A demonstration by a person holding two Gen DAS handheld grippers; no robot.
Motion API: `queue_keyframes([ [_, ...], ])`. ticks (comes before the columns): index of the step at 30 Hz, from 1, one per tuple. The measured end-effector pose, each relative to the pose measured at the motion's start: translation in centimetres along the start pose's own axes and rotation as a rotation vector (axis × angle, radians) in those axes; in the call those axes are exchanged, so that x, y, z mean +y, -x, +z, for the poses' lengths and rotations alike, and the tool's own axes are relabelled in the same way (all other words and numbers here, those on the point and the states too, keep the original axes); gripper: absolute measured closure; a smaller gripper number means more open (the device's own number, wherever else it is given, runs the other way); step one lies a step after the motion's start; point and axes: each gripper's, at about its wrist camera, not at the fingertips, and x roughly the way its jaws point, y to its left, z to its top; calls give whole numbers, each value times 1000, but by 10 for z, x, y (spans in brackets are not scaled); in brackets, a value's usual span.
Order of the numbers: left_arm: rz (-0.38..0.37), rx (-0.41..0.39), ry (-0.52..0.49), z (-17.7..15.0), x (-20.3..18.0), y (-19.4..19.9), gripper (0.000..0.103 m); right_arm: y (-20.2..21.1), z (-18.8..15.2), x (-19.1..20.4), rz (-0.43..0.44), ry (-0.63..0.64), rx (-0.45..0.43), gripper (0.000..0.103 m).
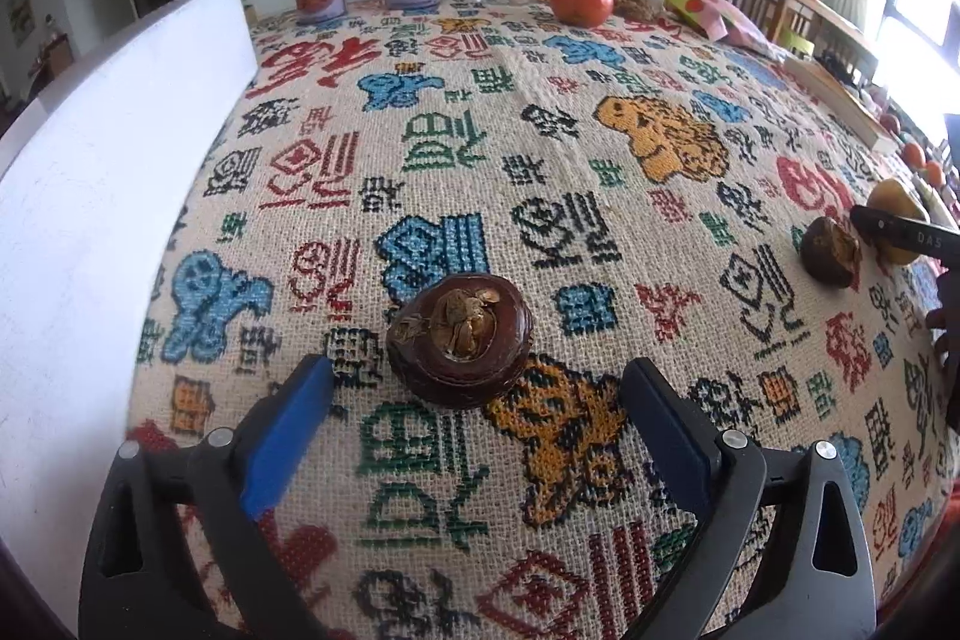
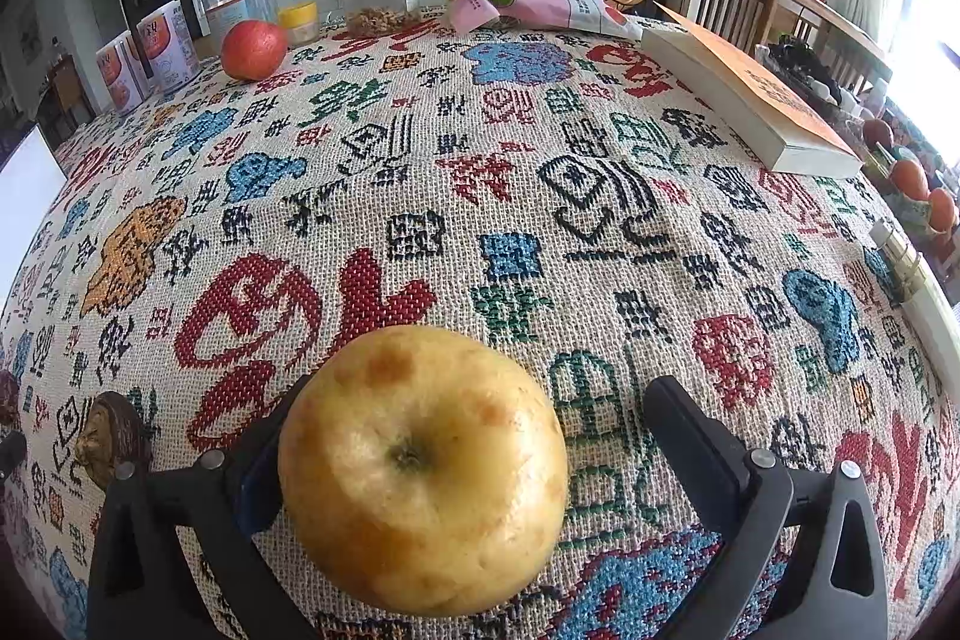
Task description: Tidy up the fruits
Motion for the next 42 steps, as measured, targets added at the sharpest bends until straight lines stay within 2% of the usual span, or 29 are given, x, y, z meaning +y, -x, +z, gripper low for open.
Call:
queue_keyframes([
  [42, 9, 3, -11, -1, -3, -2, 4, 8, -9, 1, 6, 8, -1, 0],
])
